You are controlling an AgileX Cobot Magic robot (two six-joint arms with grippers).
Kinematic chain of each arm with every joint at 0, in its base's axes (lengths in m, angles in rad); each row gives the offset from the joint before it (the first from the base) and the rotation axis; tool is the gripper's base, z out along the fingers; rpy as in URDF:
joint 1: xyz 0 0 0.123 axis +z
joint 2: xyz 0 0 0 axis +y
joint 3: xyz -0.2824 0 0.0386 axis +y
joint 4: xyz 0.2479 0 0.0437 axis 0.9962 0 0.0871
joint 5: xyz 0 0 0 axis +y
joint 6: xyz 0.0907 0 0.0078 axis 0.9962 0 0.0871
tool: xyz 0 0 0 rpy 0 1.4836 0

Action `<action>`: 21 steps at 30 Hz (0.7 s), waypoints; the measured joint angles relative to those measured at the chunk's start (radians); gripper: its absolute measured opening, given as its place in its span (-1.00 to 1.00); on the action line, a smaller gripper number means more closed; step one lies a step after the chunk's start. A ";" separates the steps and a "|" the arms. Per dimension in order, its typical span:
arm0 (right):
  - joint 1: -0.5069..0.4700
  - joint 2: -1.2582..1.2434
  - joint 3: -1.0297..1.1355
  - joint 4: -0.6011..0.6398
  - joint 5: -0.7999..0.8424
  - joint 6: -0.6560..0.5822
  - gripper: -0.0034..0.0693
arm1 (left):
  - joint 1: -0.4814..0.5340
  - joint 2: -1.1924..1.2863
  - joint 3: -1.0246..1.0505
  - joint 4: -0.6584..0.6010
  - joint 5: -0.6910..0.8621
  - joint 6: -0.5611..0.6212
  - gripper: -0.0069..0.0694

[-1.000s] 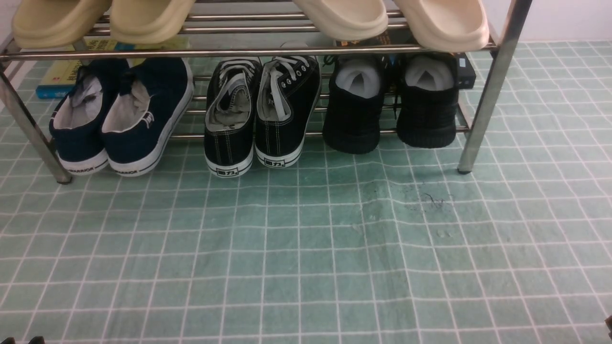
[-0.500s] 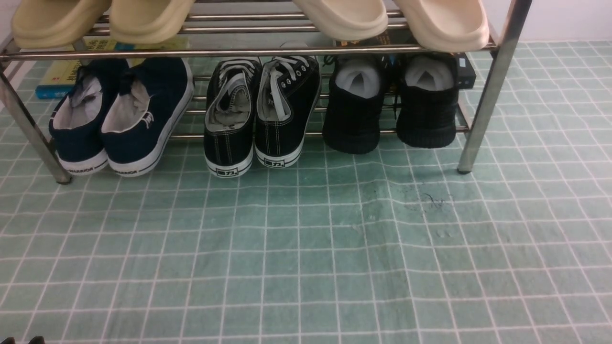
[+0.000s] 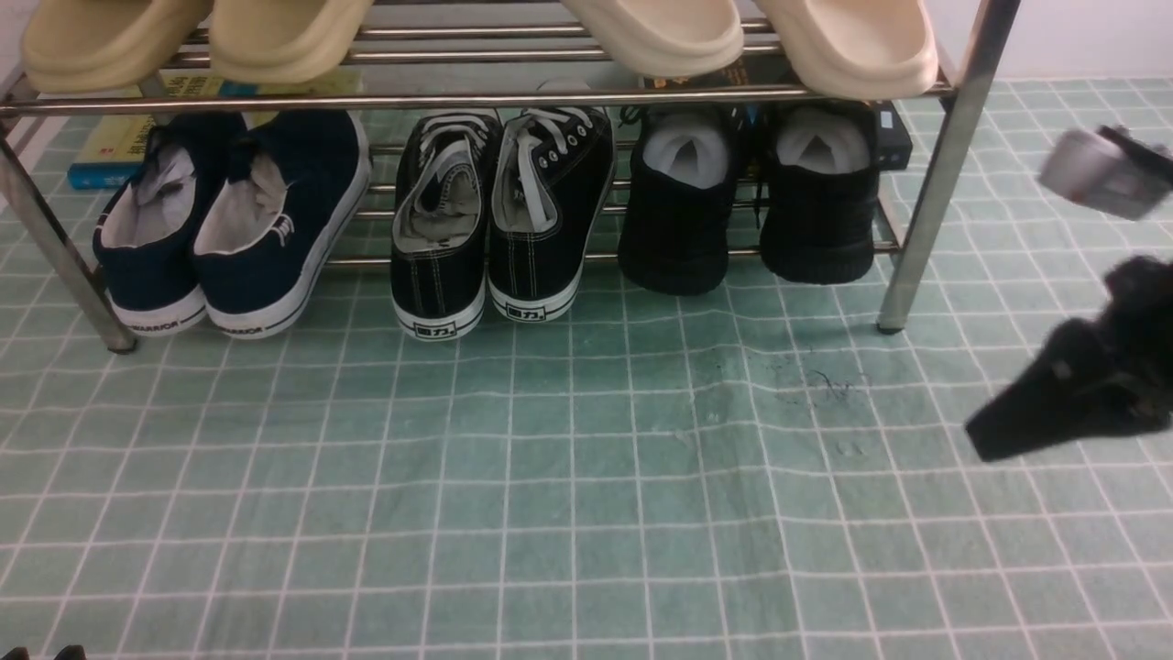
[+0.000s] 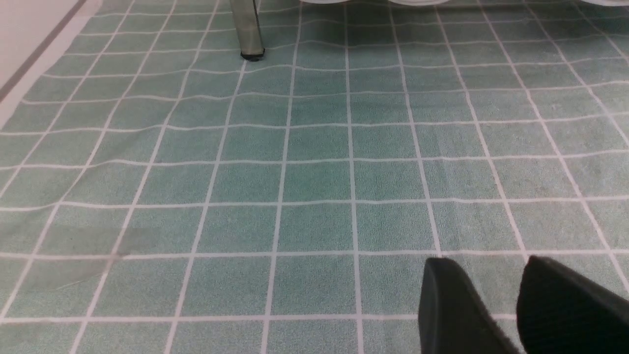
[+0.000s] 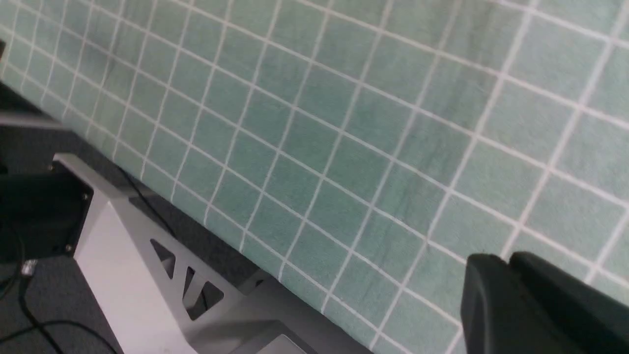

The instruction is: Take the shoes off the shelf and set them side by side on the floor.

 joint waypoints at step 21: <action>0.469 0.579 -0.751 -0.750 -0.294 0.459 0.61 | 0.000 0.000 0.000 0.000 0.000 0.000 -0.19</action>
